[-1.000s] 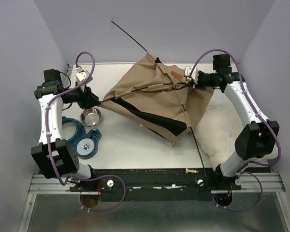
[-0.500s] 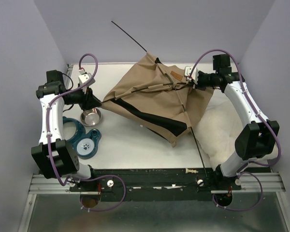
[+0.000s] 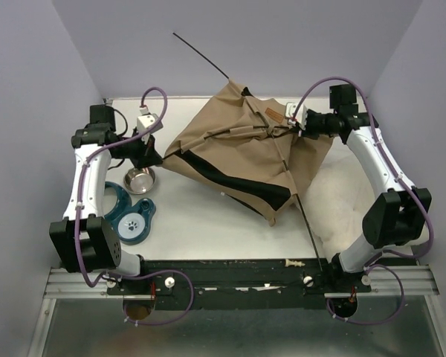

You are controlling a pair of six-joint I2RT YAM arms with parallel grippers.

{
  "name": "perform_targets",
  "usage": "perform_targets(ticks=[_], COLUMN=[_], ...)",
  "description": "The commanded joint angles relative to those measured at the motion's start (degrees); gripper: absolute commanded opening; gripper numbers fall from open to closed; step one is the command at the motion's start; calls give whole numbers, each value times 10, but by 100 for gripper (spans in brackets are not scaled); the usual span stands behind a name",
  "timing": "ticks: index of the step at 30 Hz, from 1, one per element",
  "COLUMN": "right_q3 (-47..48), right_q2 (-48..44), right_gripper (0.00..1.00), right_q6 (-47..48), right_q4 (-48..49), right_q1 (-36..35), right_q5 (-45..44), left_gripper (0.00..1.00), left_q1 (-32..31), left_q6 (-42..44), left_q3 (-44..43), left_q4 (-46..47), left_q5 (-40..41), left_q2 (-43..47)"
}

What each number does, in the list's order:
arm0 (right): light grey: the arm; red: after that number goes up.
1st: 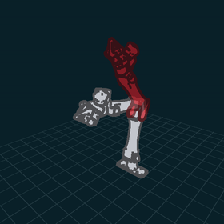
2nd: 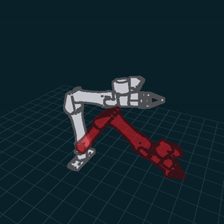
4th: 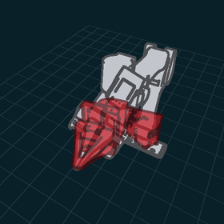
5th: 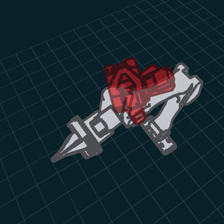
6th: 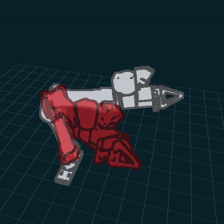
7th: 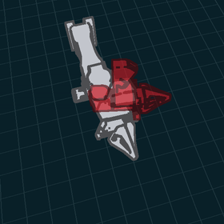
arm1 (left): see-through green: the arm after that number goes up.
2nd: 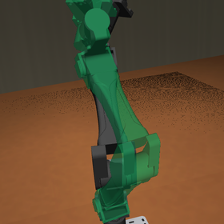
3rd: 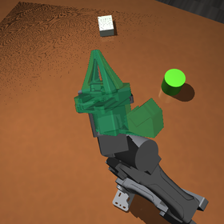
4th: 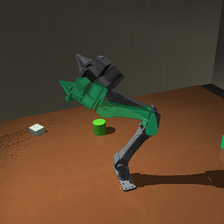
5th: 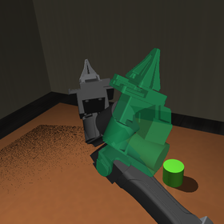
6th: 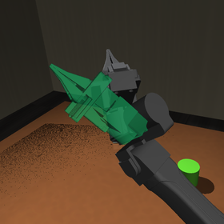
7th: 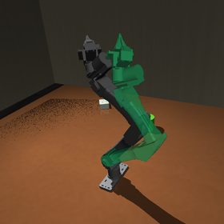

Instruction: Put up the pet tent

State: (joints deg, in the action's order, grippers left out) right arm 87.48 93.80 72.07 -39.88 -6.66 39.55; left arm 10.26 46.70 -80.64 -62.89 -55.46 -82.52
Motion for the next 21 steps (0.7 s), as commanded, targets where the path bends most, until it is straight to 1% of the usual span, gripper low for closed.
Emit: perform_targets(ticks=[1,3,7,10,12,15,16,19,20,21], right_q3=[-32,-39,-49,-55,-58,-67,-69,-72,-72,-70], right_q2=[-23,-26,-27,-27,-29,-33,-34,-35,-36,-36], right_gripper=[1,1,1,1,1,1,1,1,1,1], right_q6=[-20,-21,-27,-27,-28,-29,-31,-34,-40,-46], right_q4=[-31,-30,-27,-28,-29,-27,-26,-29,-24,-20], right_q1=[-6,-11,-14,-19,-23,-28,-30,-34,-34,-34], right_q5=[-6,-5,-5,-6,-7,-6,-6,-5,-7,-11], left_gripper=[0,0,0,0,0,0,0,0,2,11], left_q1=[-101,-130,-154,-167,-181,-203,-207,-218,-218,-218], left_q6=[-115,-120,-94,-53,-46,-35,-40,-93,-122,-141], left_q3=[23,24,33,46,57,48,44,34,28,20], left_q4=[93,96,108,129,157,160,161,195,214,224], left_q5=[95,122,156,135,125,113,112,127,135,152], left_q2=[17,11,17,42,59,52,44,20,14,8])
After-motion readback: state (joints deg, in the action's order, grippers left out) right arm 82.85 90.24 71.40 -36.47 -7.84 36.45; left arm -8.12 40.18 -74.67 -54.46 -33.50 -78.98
